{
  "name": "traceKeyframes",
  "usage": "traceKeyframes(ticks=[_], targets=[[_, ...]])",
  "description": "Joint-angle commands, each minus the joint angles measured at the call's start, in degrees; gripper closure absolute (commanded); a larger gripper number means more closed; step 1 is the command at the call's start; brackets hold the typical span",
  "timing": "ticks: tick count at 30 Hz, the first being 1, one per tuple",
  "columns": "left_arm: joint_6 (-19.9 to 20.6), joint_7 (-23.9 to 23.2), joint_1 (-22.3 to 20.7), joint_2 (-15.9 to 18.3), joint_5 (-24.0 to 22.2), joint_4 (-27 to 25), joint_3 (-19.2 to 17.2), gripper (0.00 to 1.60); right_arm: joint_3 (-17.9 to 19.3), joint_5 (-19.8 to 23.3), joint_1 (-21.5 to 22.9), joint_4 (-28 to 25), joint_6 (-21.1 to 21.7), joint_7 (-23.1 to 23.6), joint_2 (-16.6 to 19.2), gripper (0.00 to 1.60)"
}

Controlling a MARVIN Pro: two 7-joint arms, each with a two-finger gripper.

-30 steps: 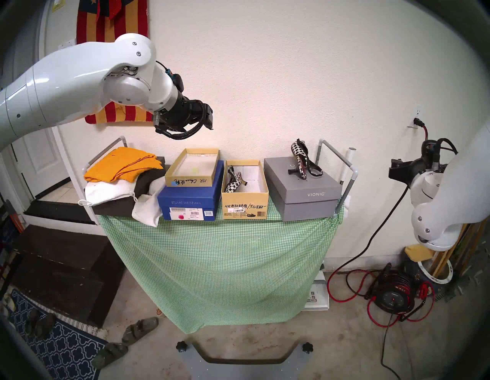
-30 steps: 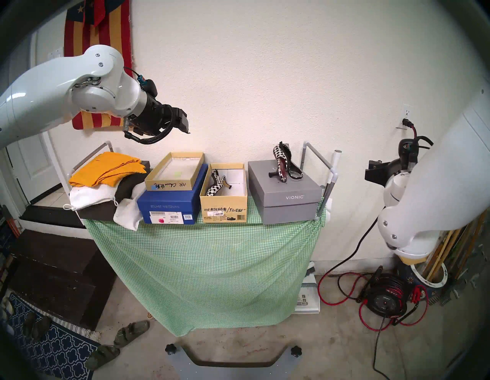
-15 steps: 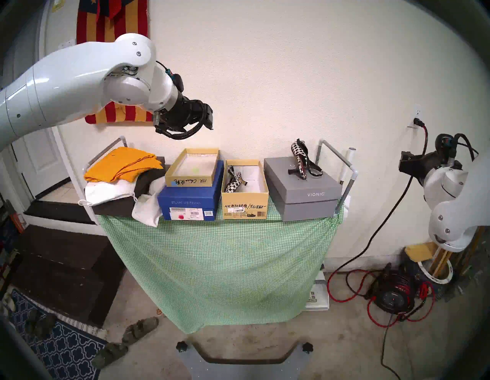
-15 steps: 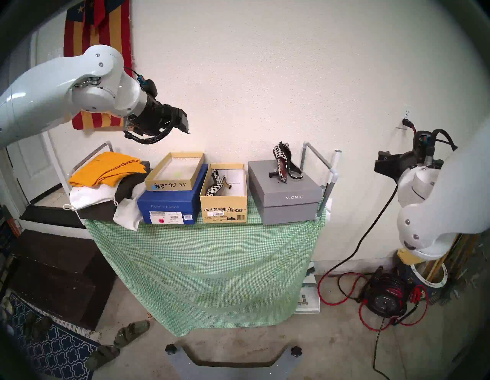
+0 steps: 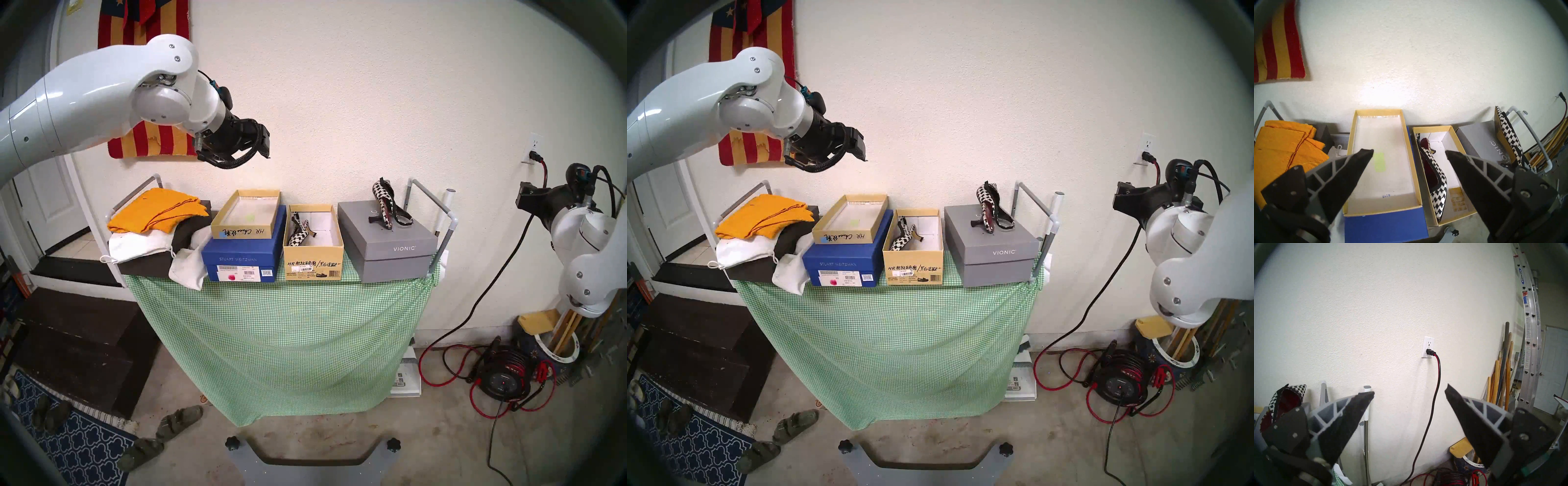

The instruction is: Take shoe out of the box

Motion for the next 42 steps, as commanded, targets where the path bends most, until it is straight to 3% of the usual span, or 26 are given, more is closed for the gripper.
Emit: traceKeyframes(ticks=[1,6,8,9,10,11,13,14,18,23,42], targets=[[1.94,-0.48,1.22,-6.57,-1.27,2.11,-0.98,0.0,-0.87,-1.85,1.32,0.09,0.03,-0.87,2.2,0.0],[4.05,0.77,2.61,-9.52,-2.06,1.52,-0.4,0.0,-1.2,-2.65,1.42,0.09,0.03,-0.64,2.77,0.0],[5.0,1.55,2.6,-12.41,-2.58,2.97,-0.11,0.0,-1.38,-3.14,1.6,0.09,0.03,-0.67,3.18,0.0],[5.0,1.55,2.6,-12.41,-2.58,2.97,-0.11,0.0,-1.38,-3.14,1.6,0.09,0.03,-0.67,3.18,0.0],[5.65,1.21,2.74,-9.94,-2.94,1.37,-0.88,0.0,-1.42,-3.25,1.63,0.09,0.03,-0.66,3.27,0.0],[6.91,2.26,2.26,-14.49,-4.14,4.61,-0.36,0.0,-1.61,-3.82,1.84,0.09,0.03,-0.72,3.72,0.0],[7.63,2.11,2.33,-12.86,-4.53,3.77,-1.04,0.0,-1.7,-4.05,1.93,0.09,0.03,-0.74,3.9,0.0],[8.99,2.64,2.06,-15.31,-5.67,5.9,-0.81,0.0,-1.84,-4.47,2.05,0.09,0.03,-0.75,4.22,0.0],[10.77,3.13,2.43,-16.6,-7.4,7.98,-0.82,0.0,-2.06,-5.06,2.21,0.09,0.03,-0.72,4.67,0.0],[13.85,5.35,3.92,-21.0,-10.36,12.89,0.36,0.0,-2.57,-6.5,2.62,0.09,0.03,-0.75,5.74,0.0],[18.3,7.05,11.9,-30.72,-15.58,27.35,4.74,0.0,-3.73,-9.85,3.55,0.09,0.03,-0.86,8.18,0.0]])
